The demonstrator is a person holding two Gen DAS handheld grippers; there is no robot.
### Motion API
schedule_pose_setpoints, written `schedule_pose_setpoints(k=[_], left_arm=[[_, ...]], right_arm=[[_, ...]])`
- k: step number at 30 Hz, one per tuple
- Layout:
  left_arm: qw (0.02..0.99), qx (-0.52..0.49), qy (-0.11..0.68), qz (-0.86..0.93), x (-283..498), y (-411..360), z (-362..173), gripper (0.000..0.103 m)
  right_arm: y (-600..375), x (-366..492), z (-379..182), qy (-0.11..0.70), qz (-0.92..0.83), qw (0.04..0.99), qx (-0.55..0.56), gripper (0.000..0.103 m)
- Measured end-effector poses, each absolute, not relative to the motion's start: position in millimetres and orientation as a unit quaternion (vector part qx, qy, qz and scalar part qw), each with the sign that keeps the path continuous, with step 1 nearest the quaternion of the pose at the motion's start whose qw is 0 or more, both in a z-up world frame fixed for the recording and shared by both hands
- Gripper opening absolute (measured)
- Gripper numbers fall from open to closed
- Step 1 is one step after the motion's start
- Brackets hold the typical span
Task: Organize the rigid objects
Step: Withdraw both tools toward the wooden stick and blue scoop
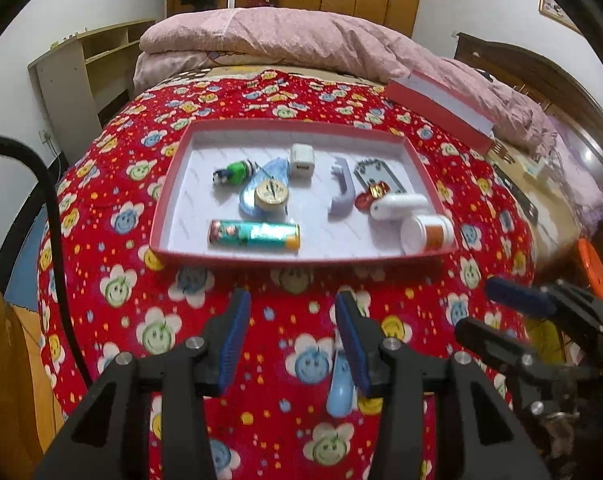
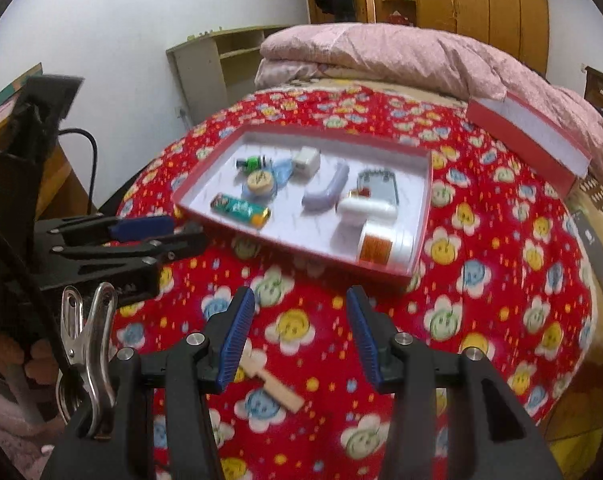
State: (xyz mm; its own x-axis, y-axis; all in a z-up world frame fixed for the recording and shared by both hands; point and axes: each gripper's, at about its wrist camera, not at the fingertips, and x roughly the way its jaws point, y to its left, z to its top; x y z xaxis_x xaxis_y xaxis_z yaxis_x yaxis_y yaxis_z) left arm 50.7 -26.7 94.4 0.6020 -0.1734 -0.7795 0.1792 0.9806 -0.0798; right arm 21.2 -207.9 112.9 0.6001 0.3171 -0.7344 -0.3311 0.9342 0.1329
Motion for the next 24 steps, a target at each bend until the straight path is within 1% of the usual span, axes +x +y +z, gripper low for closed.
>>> schedule_pose_setpoints(k=[10,16,22,23,24], left_arm=[[0.882,-0.002,0.458,-0.114,33,-23,68,0.046],[0.877,-0.001,0.466,-0.118,32,-25,61,0.046],[0.883,0.001,0.457,-0.107,30,-19,65,0.046],[0.883,0.001,0.457,-0.105,30,-18,65,0.046],[0.883,-0.001,0.458,-0.104,30,-16,64,0.046]], right_arm=[[-208,3,75,0.452,0.186,0.873,-0.004,0.049],[-191,-9,62,0.455,0.2,0.867,-0.044,0.049],[-174,-7,47,0.455,0.19,0.868,-0.067,0.048],[-173,-7,45,0.456,0.189,0.867,-0.069,0.044],[-174,-6,43,0.459,0.189,0.866,-0.066,0.037]])
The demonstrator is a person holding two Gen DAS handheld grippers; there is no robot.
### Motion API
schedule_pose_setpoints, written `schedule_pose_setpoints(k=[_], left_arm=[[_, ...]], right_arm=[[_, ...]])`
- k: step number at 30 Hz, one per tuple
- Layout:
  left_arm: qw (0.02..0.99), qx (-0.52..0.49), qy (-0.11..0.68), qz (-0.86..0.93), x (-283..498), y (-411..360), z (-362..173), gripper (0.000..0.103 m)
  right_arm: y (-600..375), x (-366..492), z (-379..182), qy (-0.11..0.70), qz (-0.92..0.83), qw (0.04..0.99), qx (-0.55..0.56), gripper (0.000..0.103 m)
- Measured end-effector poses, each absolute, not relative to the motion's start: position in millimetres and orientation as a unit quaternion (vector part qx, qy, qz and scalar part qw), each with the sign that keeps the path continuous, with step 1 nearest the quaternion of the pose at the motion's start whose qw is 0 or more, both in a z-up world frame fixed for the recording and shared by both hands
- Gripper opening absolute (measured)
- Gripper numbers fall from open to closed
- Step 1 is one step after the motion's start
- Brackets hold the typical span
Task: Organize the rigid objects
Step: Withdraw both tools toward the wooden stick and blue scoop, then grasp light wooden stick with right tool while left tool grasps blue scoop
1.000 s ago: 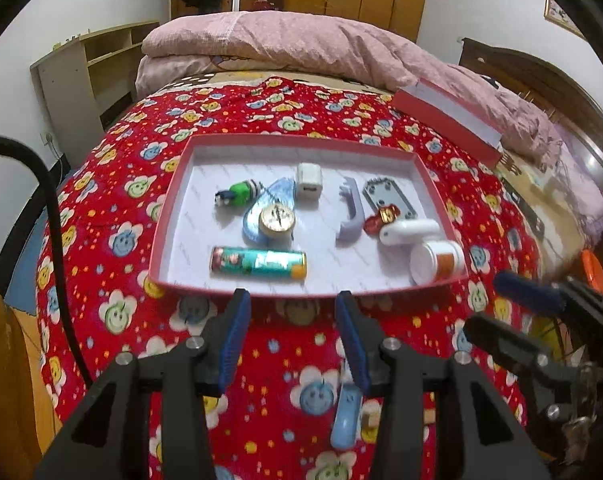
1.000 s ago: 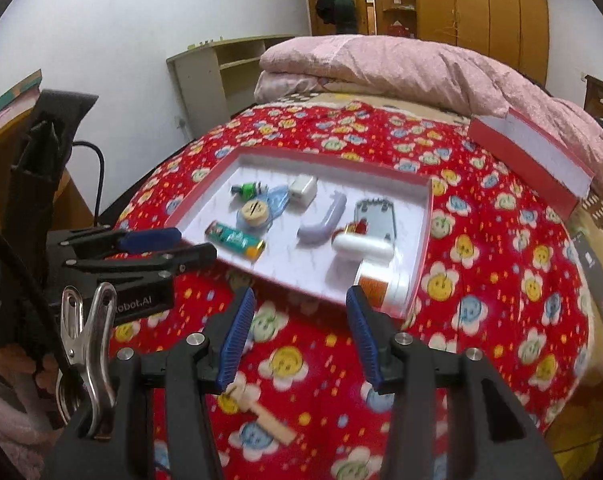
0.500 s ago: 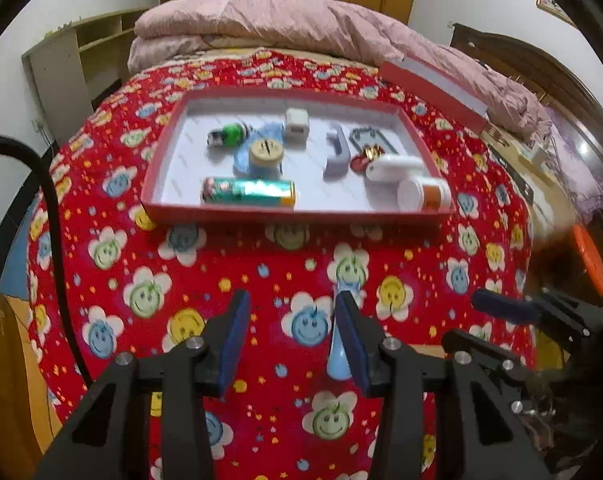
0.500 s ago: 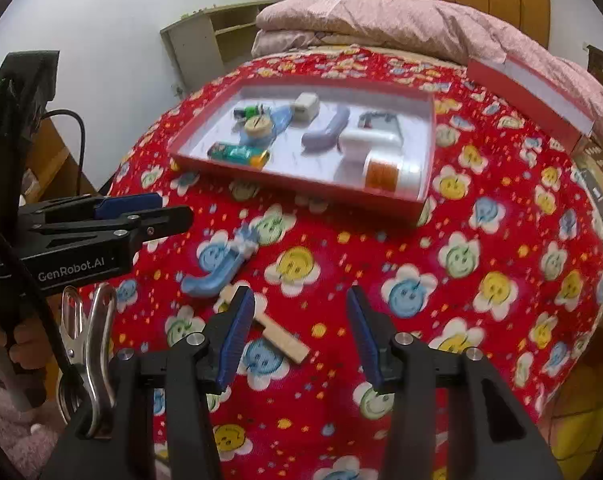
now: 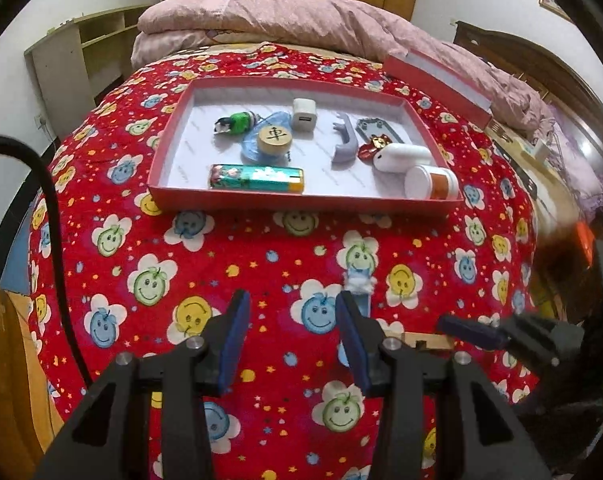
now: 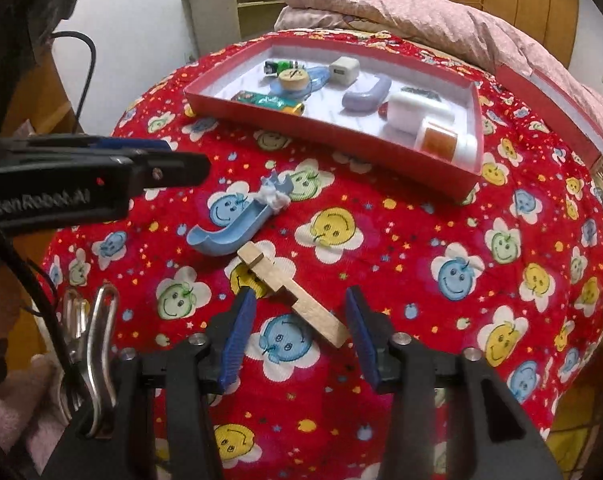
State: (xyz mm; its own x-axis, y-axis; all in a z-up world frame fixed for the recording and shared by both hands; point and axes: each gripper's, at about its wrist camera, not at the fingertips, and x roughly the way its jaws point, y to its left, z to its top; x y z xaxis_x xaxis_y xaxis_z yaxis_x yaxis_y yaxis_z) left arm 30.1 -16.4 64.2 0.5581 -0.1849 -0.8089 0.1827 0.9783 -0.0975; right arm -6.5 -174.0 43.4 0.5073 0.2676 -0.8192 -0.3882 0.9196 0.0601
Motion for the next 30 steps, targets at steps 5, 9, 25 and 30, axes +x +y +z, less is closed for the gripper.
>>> schedule_pose_setpoints(k=[5,9,25,30], left_arm=[[0.878,-0.008,0.465,-0.11,30,-17,60,0.046],[0.876,-0.005,0.468,-0.118,28,-25,57,0.046],[0.868,0.046,0.471,-0.147,27,-66,34,0.046],[0.864,0.046,0.48,-0.145,31,-69,25,0.046]], right_arm=[[-185,-7,41,0.465,0.18,0.866,-0.048,0.018],[-196,-7,43,0.459,0.155,0.874,-0.043,0.015],[-225,-4,34,0.452,0.127,0.883,-0.003,0.015],[-227,-5,33,0.447,0.13,0.885,0.001,0.015]])
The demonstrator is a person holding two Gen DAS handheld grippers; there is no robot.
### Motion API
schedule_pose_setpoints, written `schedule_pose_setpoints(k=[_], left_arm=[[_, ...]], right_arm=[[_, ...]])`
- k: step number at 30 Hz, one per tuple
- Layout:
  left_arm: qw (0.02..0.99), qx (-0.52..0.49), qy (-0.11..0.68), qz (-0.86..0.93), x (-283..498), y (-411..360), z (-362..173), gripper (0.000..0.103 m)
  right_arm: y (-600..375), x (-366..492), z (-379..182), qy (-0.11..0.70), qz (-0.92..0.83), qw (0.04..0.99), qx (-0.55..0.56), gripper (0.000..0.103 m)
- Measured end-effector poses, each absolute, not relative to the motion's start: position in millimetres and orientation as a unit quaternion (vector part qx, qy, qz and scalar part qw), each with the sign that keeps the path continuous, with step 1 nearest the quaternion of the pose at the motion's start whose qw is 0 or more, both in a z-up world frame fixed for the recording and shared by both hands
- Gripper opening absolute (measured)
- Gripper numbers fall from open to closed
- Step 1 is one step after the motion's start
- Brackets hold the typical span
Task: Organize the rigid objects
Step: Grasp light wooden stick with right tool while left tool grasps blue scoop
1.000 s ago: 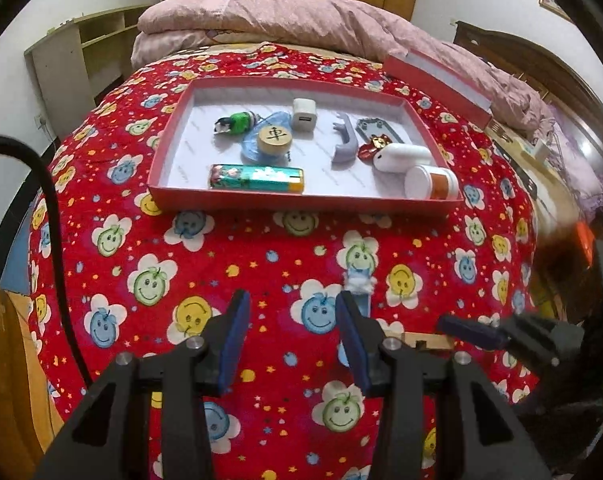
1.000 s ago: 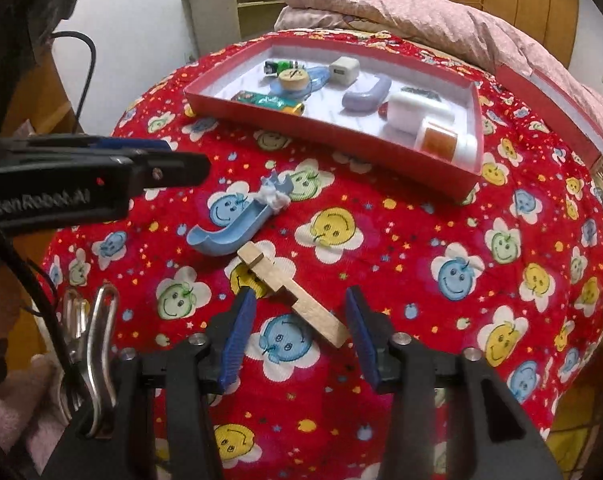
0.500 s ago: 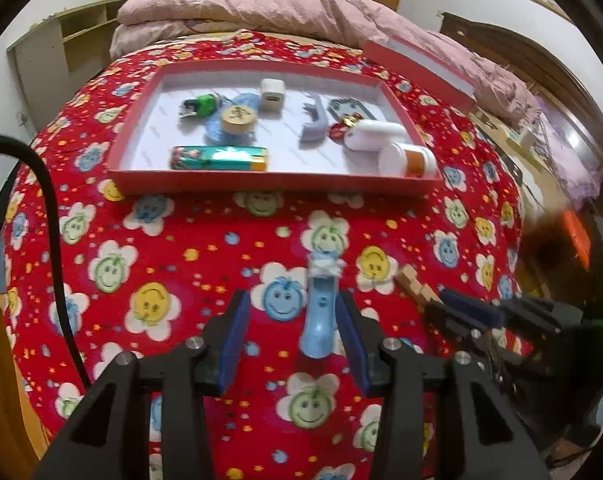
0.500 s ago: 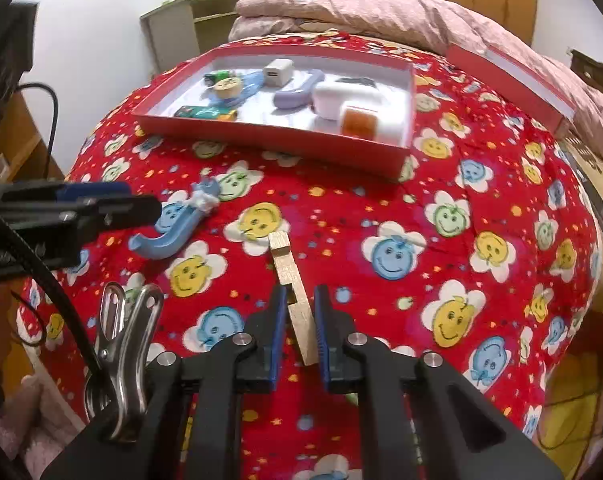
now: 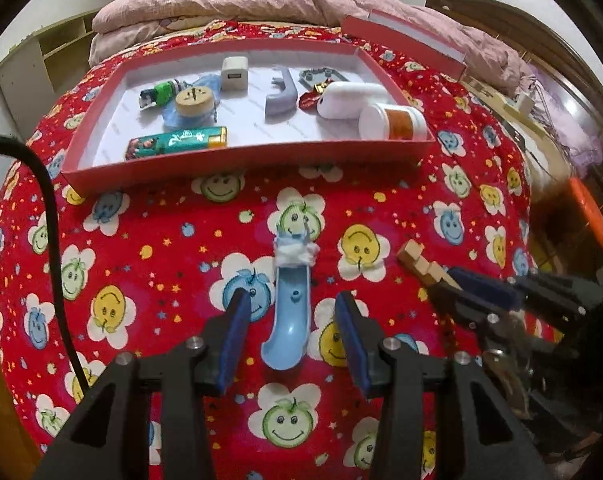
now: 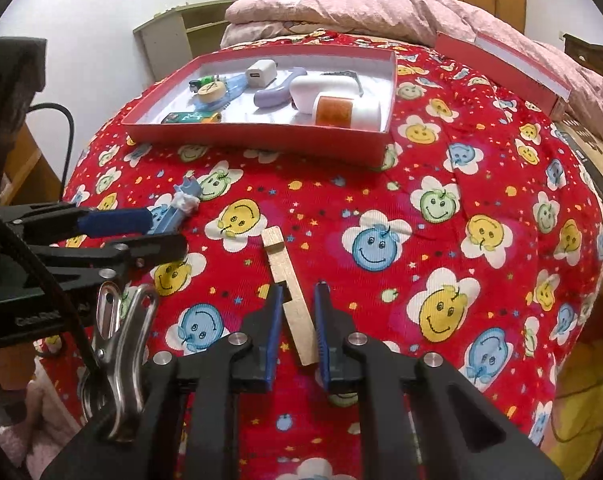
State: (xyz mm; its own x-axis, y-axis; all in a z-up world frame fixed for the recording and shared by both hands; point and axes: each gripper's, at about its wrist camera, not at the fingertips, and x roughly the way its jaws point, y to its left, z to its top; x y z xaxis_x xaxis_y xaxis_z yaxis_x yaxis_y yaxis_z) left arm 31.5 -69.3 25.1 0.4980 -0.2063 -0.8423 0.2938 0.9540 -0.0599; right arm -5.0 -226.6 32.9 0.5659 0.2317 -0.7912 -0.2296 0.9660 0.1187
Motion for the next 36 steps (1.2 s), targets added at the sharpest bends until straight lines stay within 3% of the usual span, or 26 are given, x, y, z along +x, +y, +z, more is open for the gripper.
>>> schedule_pose_setpoints(k=[27,33,36], left_arm=[[0.874,0.082,0.462,-0.128,30,-83,21,0.046],[0.873,0.082,0.461,-0.134,30,-87,22,0.035],[0.874,0.075,0.459,-0.14,28,-88,23,0.024]], right_arm=[[-234,-8,30,0.436,0.137,0.889,0.031,0.016],[-233,-8,31,0.434,0.135,0.89,0.032,0.016],[-234,-8,30,0.431,0.134,0.892,0.035,0.016]])
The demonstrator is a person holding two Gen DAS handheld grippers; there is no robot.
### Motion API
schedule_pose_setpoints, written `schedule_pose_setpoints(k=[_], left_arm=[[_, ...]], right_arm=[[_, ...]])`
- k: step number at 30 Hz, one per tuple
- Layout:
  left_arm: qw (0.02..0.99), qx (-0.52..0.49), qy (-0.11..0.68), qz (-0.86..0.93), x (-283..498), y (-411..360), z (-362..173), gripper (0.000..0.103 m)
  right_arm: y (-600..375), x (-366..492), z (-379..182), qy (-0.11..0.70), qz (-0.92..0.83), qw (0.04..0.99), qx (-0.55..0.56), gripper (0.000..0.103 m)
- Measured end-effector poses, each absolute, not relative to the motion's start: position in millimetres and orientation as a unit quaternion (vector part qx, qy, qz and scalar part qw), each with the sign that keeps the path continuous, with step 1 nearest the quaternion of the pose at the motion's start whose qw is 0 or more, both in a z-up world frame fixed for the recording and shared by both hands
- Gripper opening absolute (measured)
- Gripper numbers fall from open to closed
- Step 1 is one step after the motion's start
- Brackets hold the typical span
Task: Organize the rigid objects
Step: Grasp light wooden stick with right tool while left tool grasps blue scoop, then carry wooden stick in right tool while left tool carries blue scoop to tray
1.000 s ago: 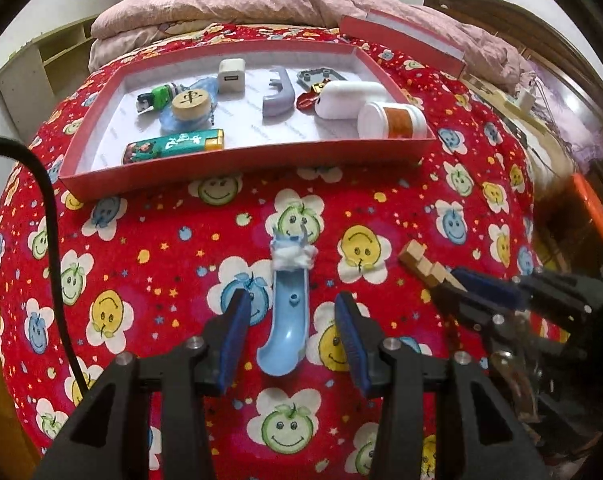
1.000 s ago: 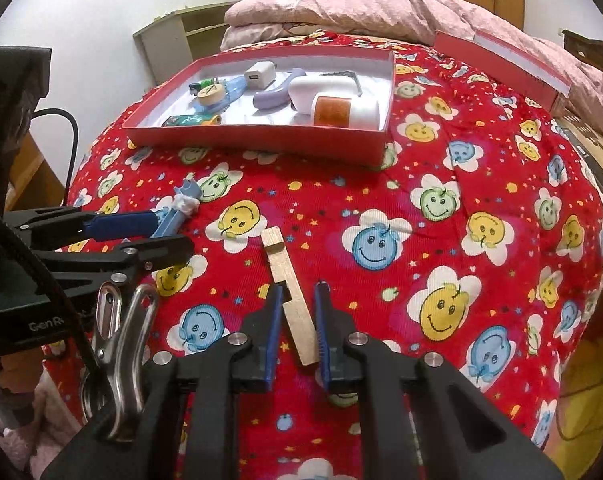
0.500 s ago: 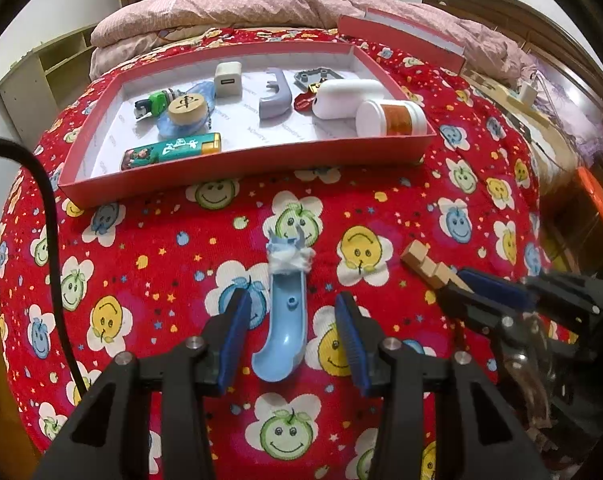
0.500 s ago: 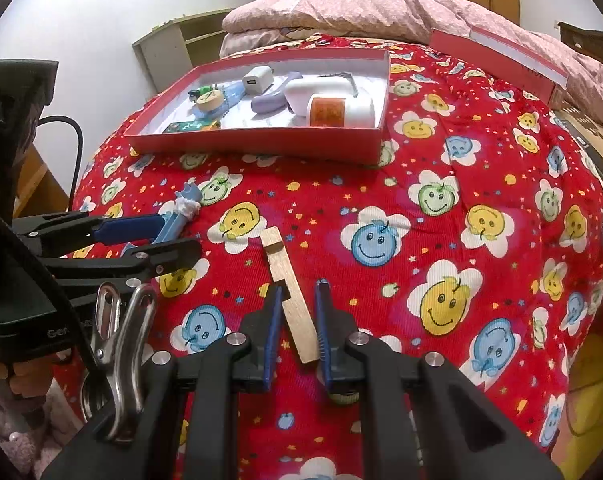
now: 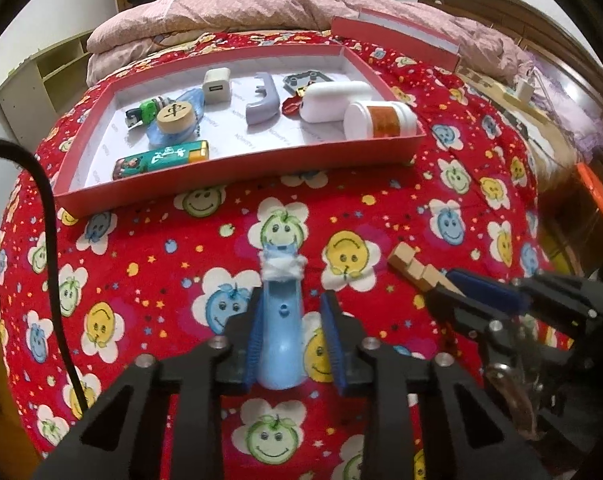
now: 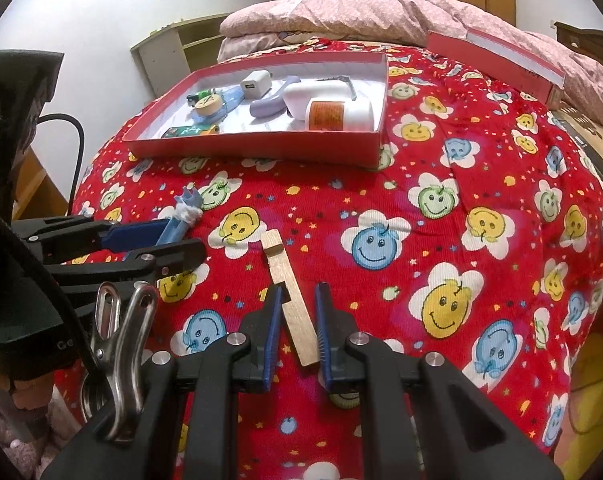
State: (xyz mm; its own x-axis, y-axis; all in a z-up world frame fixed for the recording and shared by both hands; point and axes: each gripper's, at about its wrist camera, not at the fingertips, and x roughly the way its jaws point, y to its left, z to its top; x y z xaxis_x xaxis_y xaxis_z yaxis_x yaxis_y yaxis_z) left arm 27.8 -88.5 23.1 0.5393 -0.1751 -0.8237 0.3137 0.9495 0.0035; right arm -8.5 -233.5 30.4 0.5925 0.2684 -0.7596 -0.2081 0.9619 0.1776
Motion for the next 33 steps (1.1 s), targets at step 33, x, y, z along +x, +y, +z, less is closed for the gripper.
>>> schedule_pose_setpoints(k=[33], left_arm=[[0.897,-0.002,0.419,-0.141,40,-34,66,0.018]], right_arm=[[-215,10,68,0.402,0.178,0.897,0.042,0.012]])
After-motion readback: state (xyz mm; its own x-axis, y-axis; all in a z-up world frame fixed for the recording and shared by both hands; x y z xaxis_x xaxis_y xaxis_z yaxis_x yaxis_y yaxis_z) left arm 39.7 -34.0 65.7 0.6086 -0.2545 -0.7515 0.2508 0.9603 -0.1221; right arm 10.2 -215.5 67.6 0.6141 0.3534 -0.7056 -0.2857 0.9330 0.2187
